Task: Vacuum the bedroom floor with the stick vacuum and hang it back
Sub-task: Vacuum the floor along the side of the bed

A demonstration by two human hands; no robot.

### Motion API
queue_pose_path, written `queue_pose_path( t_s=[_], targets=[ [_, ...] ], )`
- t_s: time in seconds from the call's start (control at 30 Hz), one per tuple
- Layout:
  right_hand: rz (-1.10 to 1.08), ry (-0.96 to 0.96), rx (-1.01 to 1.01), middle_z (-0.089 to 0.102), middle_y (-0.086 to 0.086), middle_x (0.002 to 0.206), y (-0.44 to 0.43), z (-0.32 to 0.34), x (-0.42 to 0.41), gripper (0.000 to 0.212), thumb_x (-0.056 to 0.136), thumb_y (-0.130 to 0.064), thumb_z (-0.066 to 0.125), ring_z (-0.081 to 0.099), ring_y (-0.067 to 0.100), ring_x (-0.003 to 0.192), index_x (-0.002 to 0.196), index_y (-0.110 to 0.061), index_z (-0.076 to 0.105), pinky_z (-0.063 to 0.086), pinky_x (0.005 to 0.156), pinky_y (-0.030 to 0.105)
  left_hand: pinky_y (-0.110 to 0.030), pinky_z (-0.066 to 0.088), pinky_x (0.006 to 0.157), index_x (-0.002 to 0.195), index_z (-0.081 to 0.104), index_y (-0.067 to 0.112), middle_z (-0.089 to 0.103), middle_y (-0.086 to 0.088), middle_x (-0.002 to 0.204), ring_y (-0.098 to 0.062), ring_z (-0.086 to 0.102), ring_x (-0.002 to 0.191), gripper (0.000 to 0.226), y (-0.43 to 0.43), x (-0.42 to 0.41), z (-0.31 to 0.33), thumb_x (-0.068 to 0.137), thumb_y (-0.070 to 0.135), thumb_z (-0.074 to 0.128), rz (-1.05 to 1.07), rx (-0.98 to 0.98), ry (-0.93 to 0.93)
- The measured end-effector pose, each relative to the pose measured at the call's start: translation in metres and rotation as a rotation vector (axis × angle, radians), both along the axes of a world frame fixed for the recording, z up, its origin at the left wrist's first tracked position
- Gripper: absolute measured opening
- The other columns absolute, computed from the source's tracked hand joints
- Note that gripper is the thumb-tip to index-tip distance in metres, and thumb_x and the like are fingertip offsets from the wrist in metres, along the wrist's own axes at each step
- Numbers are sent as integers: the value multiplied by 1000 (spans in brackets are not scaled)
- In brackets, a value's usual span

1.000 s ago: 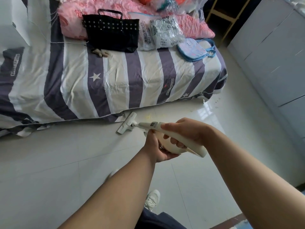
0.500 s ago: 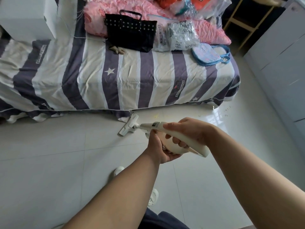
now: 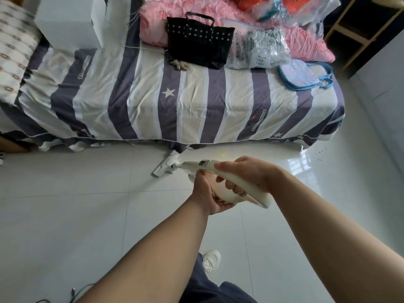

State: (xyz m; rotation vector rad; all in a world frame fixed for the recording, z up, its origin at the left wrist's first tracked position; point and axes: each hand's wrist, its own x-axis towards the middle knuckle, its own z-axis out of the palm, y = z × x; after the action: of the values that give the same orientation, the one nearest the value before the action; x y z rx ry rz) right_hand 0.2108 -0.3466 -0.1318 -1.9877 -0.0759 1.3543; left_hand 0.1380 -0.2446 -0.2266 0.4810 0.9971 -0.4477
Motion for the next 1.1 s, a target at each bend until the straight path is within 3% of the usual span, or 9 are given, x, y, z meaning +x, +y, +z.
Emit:
queue_pose_path(
  t_s=[0.17, 0.4, 0.63, 0.77, 1.0, 1.1],
  targets=[
    [22, 12, 17, 66, 5, 69, 28, -3, 8, 55, 89, -55, 63, 57, 20, 56, 100, -2, 74, 47, 62, 35, -60, 48, 93, 88, 63, 15, 68, -16, 91, -37, 65, 98, 55, 28, 4, -1, 89, 63, 38, 21, 20, 22],
    [33, 14, -1, 66, 6, 71, 57, -8, 15, 54, 90, -56, 62, 57, 22, 59, 99, -4, 74, 48, 65, 36, -58, 50, 91, 71, 58, 14, 68, -12, 67, -36, 65, 85, 50, 56, 12, -4, 91, 56, 39, 16, 19, 14],
    [74, -44, -39, 67, 4, 70, 57, -8, 26, 61, 81, -66, 60, 58, 23, 62, 95, -8, 76, 50, 66, 37, -62, 48, 92, 95, 64, 15, 67, -16, 96, -38, 64, 101, 49, 59, 22, -8, 90, 57, 40, -6, -23, 20],
    [99, -50, -51, 66, 4, 69, 47, -3, 33, 58, 89, -62, 59, 57, 22, 61, 96, -7, 75, 49, 64, 35, -62, 47, 94, 111, 63, 15, 64, -17, 111, -40, 61, 109, 53, 50, 27, -2, 92, 57, 38, -11, -34, 35],
    [134, -88, -90, 65, 3, 70, 13, 9, 48, 55, 93, -58, 56, 56, 21, 61, 98, -7, 75, 50, 64, 34, -60, 53, 84, 126, 58, 15, 61, -20, 121, -42, 60, 110, 58, 15, 43, 5, 91, 58, 39, -26, -48, 52],
    [155, -94, -99, 65, 2, 68, -6, 11, 56, 55, 93, -58, 56, 56, 20, 59, 98, -7, 75, 50, 64, 33, -62, 50, 89, 125, 56, 13, 60, -21, 119, -42, 60, 109, 59, -4, 49, 5, 90, 58, 42, -9, -60, 62]
  ],
)
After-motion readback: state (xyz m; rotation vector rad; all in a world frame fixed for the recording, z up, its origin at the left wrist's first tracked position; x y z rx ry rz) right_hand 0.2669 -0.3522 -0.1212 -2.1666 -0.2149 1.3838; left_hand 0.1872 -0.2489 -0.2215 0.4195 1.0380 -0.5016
